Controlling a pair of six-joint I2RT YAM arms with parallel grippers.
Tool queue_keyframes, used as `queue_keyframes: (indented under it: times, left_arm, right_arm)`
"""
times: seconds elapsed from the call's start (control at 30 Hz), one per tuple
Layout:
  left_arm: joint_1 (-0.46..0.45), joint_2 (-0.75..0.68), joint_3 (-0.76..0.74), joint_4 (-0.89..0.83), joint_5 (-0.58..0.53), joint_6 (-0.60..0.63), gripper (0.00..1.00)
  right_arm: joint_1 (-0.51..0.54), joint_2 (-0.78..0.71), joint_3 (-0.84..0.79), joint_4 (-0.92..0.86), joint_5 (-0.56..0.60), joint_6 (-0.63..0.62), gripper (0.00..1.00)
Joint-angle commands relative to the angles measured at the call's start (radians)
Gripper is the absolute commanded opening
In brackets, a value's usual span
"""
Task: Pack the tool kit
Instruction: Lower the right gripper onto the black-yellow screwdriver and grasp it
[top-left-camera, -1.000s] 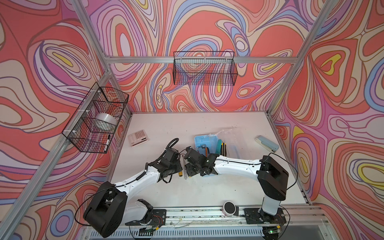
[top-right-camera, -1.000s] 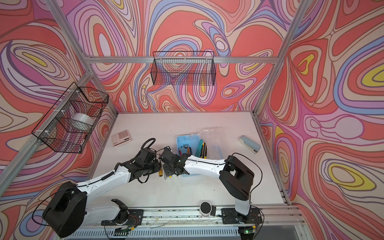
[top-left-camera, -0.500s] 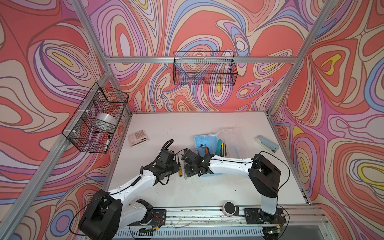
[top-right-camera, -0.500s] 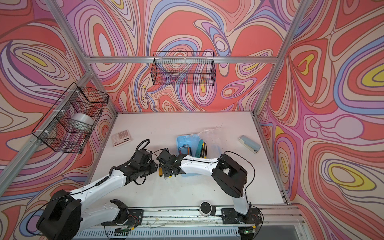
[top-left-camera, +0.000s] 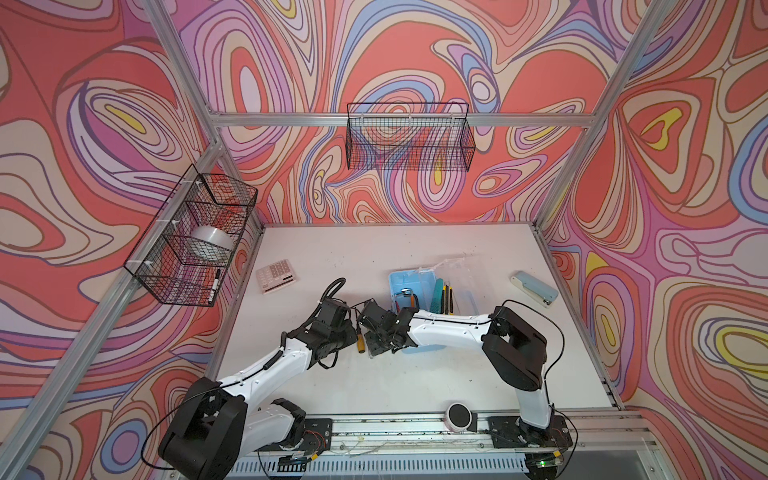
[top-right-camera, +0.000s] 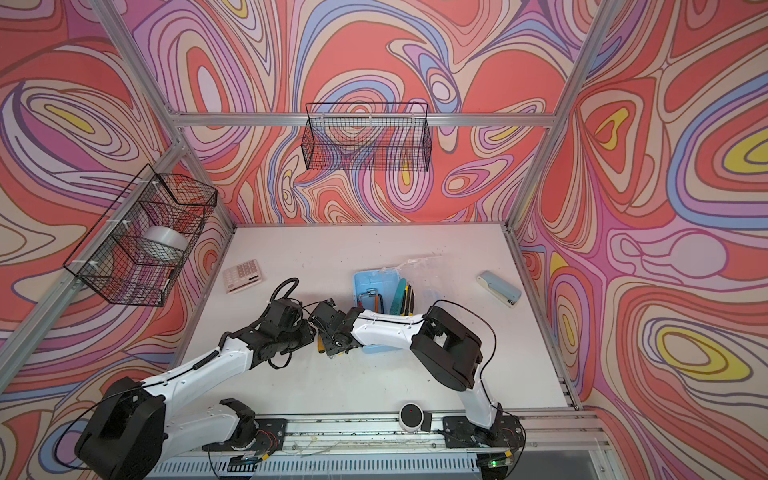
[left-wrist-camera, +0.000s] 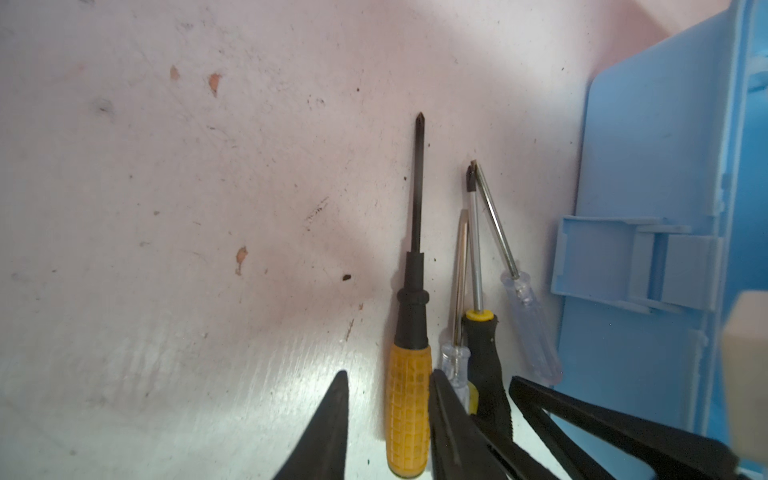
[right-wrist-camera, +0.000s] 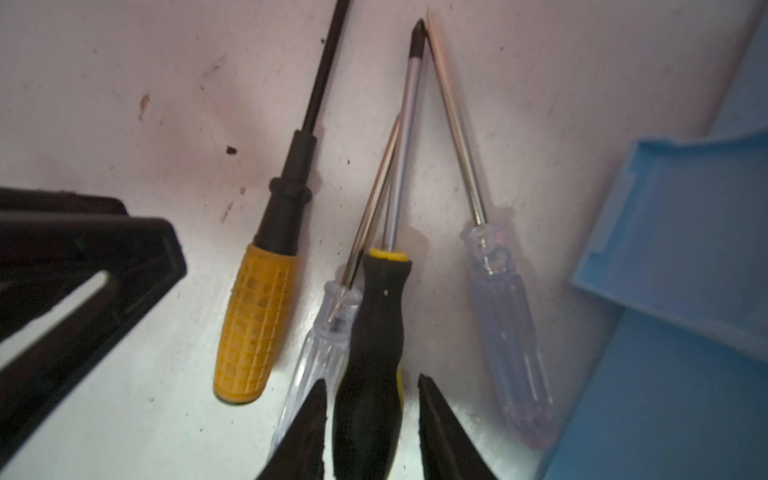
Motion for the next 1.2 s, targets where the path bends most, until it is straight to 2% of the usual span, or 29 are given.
queue_keyframes:
  times: [0.0, 0.33, 0.5, 0.8, 1.17]
  left_arm:
    - [0.003, 0.013, -0.005, 0.031, 0.006, -0.011, 0.33]
    - [0.004, 0.047, -0.038, 0.066, 0.023, -0.014, 0.33]
    - [0.004, 0.055, -0.043, 0.084, 0.030, -0.020, 0.33]
    - [0.004, 0.092, -0.027, 0.108, 0.037, -0.014, 0.33]
    - [0.004, 0.105, -0.025, 0.113, 0.037, -0.008, 0.33]
  right_arm:
    - [0.002, 0.045, 0.020, -0.062, 0.037, 0.006, 0.36]
    - [0.001, 0.072, 0.033, -0.069, 0.045, 0.012, 0.36]
    - [0.001, 0.079, 0.041, -0.075, 0.040, 0.010, 0.30]
    - [0.001, 0.057, 0.041, -0.084, 0.052, 0.013, 0.00]
    - [0.001, -0.007, 0.026, -0.074, 0.056, 0.008, 0.00]
